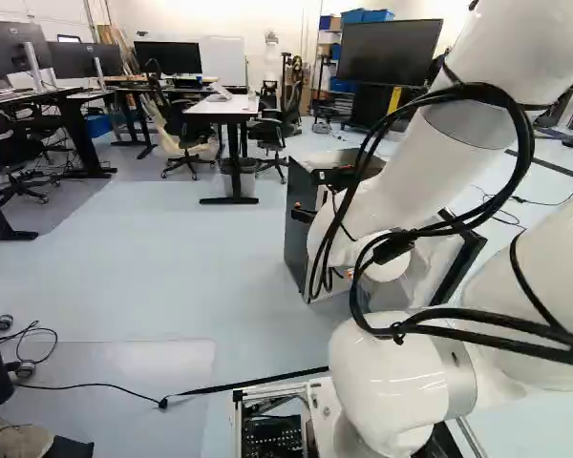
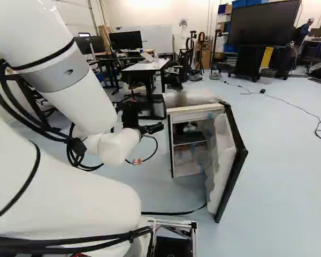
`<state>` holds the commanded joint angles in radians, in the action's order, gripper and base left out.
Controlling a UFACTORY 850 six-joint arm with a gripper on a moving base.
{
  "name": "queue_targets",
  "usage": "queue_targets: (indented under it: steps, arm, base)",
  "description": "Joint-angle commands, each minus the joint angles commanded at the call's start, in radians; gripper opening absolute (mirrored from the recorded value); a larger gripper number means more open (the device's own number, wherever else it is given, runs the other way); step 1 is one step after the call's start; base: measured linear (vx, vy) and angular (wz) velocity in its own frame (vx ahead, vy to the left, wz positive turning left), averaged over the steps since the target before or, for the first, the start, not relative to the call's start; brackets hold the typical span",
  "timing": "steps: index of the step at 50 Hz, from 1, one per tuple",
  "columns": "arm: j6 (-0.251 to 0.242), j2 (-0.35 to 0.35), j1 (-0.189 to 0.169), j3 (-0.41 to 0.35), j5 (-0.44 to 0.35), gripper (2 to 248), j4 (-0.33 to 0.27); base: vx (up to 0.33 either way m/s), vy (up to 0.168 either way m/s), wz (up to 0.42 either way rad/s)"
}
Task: Open the fridge door
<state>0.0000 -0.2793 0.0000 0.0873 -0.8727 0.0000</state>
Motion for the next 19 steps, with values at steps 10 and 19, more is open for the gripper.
queue_targets:
  steps: [10,19]
  arm:
    - [0.0,0.0,0.0,0.0,0.0,247,0.0]
    - [0.0,0.0,0.0,0.0,0.0,247,0.0]
  base:
    - [0.0,0.0,0.0]
    - [0.0,0.0,0.0]
